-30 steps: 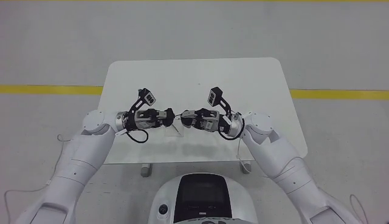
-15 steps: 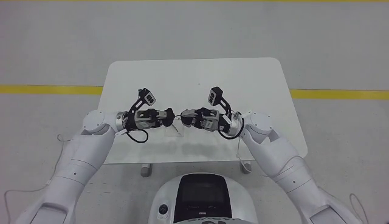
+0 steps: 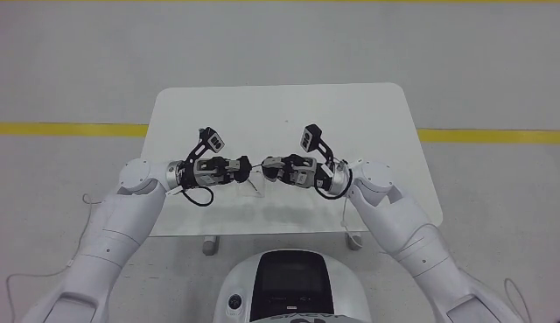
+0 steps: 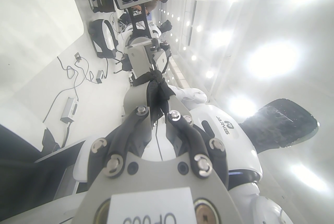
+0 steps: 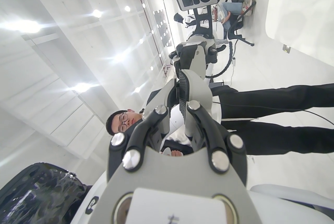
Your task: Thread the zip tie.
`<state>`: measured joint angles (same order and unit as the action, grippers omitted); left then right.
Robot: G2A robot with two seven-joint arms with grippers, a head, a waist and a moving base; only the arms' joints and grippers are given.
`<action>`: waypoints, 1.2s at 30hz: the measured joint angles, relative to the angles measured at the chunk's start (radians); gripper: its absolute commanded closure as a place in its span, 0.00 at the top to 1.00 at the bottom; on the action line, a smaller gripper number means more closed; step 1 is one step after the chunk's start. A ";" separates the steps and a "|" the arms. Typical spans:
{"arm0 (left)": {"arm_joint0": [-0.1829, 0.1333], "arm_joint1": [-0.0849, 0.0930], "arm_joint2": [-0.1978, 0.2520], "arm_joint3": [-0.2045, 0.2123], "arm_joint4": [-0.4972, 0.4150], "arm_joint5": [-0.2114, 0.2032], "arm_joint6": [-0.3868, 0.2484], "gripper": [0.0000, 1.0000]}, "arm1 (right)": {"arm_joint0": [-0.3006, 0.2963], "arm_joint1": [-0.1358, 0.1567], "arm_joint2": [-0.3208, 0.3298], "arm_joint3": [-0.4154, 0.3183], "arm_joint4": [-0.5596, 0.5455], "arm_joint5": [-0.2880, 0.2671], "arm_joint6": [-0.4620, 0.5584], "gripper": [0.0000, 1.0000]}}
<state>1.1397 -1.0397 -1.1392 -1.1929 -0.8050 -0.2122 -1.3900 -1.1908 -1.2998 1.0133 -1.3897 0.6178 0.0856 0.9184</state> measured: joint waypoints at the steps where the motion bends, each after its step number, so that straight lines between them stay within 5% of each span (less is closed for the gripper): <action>1: 0.000 0.000 0.000 0.000 0.000 0.000 0.000 1.00 | -0.001 0.000 0.002 0.001 0.003 -0.001 -0.005 0.00; 36: 0.014 -0.006 0.014 0.000 -0.044 -0.024 0.044 1.00 | -0.030 -0.007 -0.010 -0.016 0.051 -0.025 -0.113 0.00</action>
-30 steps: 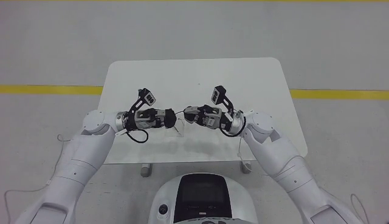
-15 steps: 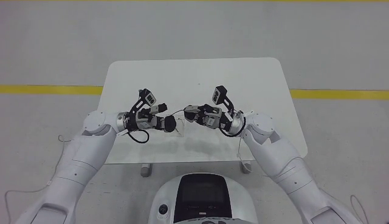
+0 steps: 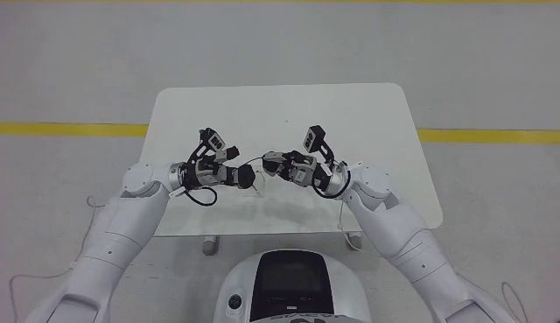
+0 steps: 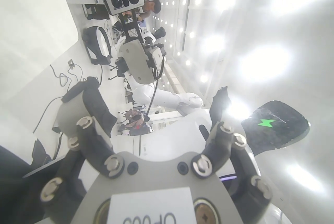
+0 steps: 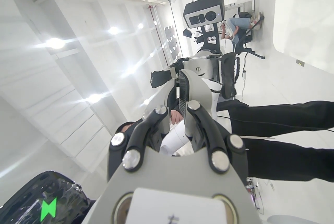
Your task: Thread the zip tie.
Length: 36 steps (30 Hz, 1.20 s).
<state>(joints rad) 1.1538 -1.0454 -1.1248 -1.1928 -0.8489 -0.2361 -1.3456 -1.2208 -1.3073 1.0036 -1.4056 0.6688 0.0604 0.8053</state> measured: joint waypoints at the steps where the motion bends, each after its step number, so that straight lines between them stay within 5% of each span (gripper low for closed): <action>1: 0.000 0.000 0.000 0.000 0.000 0.000 0.000 1.00 | -0.001 0.000 0.000 -0.001 0.000 0.000 -0.002 0.00; 15: 0.021 0.002 -0.008 -0.036 -0.035 0.015 0.008 1.00 | -0.025 0.001 -0.007 -0.045 -0.021 0.001 -0.032 0.00; 16: 0.023 0.003 -0.009 -0.037 -0.035 0.015 0.008 0.76 | -0.026 0.002 -0.008 -0.047 -0.027 0.002 -0.034 0.00; 18: 0.026 0.003 -0.009 -0.041 -0.038 0.016 0.004 0.60 | -0.028 0.003 -0.007 -0.052 -0.043 0.003 -0.041 0.00; 36: 0.048 0.010 -0.016 -0.053 -0.025 0.018 0.008 0.27 | -0.051 0.014 -0.002 -0.082 -0.123 0.005 -0.055 0.00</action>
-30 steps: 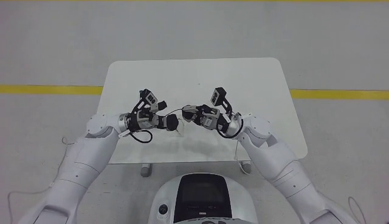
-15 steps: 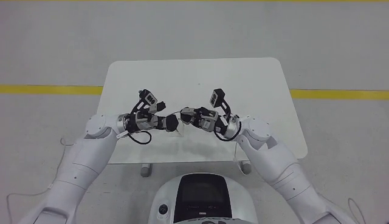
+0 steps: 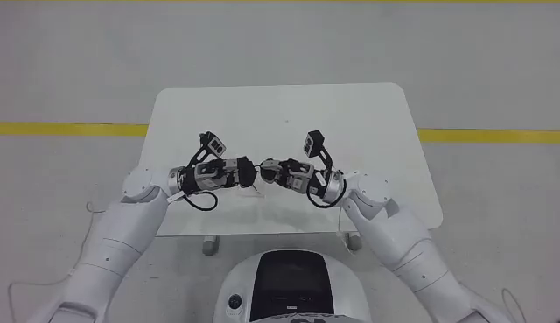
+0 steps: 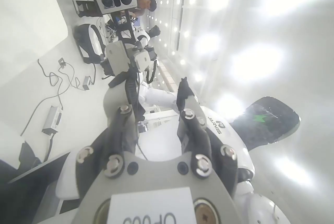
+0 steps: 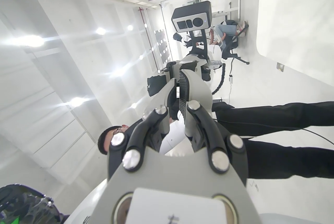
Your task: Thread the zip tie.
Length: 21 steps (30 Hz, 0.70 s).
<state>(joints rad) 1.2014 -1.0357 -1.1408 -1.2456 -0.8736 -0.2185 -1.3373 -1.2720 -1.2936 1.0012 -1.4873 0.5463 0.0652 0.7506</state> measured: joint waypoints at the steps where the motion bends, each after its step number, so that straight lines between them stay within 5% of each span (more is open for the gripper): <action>1: 0.000 0.000 0.000 -0.001 0.001 0.001 0.002 0.26 | -0.001 0.001 0.002 -0.003 -0.004 0.002 0.001 0.00; 21: -0.004 0.001 0.012 0.007 0.018 0.016 0.025 0.11 | -0.002 0.007 -0.007 -0.011 -0.011 0.014 0.028 0.00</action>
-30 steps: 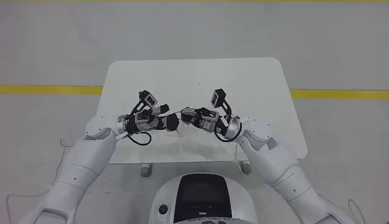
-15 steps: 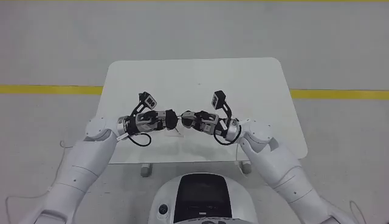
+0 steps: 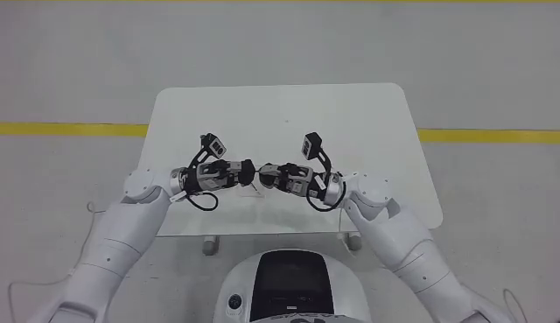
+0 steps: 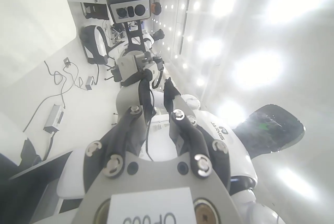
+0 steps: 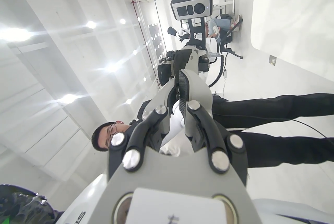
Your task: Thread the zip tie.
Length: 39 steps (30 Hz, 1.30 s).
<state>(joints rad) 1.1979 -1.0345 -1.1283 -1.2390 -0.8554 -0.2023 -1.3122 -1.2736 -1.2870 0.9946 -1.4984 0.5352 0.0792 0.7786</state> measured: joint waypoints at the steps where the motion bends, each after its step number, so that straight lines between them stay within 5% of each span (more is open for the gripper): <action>1: -0.001 0.000 0.001 0.001 0.000 0.000 0.000 0.11 | 0.000 0.000 -0.001 0.000 0.003 -0.002 -0.003 0.00; 25: -0.028 -0.004 0.025 0.033 0.000 0.006 -0.009 0.09 | 0.012 -0.005 -0.017 0.007 0.022 -0.008 -0.022 0.00; 35: -0.031 -0.003 0.032 0.039 0.012 0.009 -0.004 0.00 | 0.010 -0.004 -0.019 0.004 0.020 -0.001 -0.027 0.00; 36: -0.030 -0.003 0.032 0.039 0.013 0.009 -0.004 0.00 | 0.009 -0.004 -0.019 0.003 0.019 -0.001 -0.027 0.07; 38: -0.029 -0.003 0.032 0.039 0.014 0.009 -0.004 0.00 | 0.007 -0.003 -0.018 0.003 0.019 0.000 -0.029 1.00; 39: -0.029 -0.002 0.032 0.039 0.015 0.009 -0.004 0.00 | 0.005 -0.003 -0.014 0.002 0.020 -0.001 -0.036 1.00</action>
<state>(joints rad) 1.1693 -1.0366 -1.0967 -1.2002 -0.8401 -0.1937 -1.3165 -1.2687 -1.2897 0.9804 -1.4961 0.5551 0.0782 0.7429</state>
